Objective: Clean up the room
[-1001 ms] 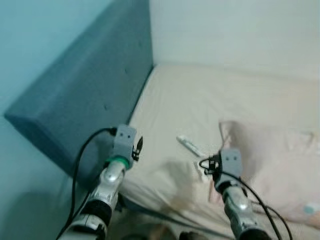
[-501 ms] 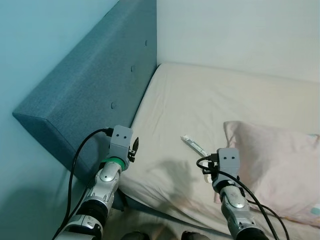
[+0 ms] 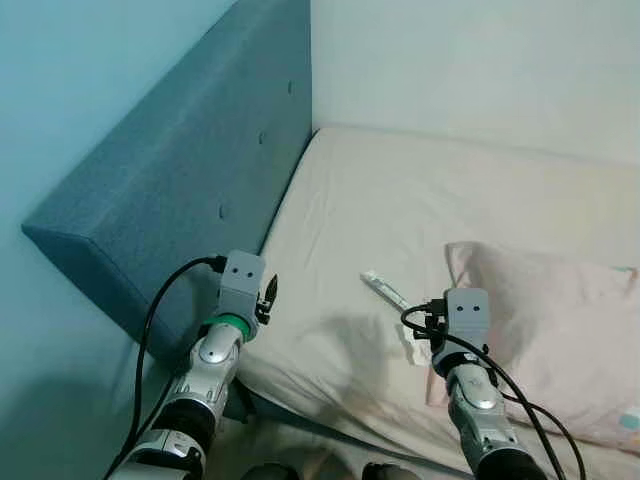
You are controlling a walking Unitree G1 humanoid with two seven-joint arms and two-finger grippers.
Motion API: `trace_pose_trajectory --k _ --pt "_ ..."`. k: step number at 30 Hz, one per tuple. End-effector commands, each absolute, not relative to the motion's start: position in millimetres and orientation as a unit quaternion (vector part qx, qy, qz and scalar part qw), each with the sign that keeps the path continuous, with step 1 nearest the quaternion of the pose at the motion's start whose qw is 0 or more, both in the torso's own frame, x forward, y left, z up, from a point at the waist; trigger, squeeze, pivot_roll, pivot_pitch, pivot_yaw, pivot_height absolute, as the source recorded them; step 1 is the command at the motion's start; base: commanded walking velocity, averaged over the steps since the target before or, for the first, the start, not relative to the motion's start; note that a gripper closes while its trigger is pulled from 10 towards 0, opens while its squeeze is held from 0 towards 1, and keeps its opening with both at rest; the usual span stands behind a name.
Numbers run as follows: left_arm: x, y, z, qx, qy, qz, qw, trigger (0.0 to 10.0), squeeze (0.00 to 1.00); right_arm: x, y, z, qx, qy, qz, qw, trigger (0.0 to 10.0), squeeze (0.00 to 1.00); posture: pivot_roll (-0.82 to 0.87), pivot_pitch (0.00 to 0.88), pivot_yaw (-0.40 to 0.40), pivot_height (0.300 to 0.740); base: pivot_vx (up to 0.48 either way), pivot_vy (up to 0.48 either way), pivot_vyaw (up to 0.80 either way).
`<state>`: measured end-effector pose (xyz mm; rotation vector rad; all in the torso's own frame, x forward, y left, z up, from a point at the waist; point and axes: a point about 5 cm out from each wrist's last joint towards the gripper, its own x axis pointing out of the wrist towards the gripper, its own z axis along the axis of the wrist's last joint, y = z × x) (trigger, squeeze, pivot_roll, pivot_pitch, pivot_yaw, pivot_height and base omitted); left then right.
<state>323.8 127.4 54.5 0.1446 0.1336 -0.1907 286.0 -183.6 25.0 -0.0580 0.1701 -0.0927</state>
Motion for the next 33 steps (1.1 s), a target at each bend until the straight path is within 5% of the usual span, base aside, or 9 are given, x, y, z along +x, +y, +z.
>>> trace_pose_trajectory --k 1,30,31,32,33 --pt "319 129 48 0.072 0.076 -0.097 0.99 10.0 0.0 284 -181 22 -0.025 0.091 -0.047 0.994 10.0 0.0 0.03 0.033 0.098 0.68 0.0 0.0 0.0" --pt "313 121 44 0.084 0.073 -0.127 0.986 10.0 0.0 281 -190 8 -0.053 0.158 -0.053 0.985 10.0 0.0 0.04 0.036 0.081 0.655 0.0 0.0 0.0" --pt "313 121 45 0.086 0.07 -0.13 0.985 10.0 0.0 285 -192 12 -0.051 0.154 -0.058 0.985 10.0 0.87 0.04 0.045 0.079 0.655 0.0 0.0 0.0" --pt "313 121 45 0.086 0.07 -0.13 0.985 10.0 0.0 285 -192 12 -0.051 0.154 -0.058 0.985 10.0 0.87 0.04 0.045 0.079 0.655 0.0 0.0 0.0" --pt "313 122 47 0.084 0.064 -0.134 0.985 10.0 0.0 291 -195 17 -0.049 0.15 -0.06 0.986 10.0 1.0 0.04 0.055 0.076 0.655 0.0 0.0 0.0"
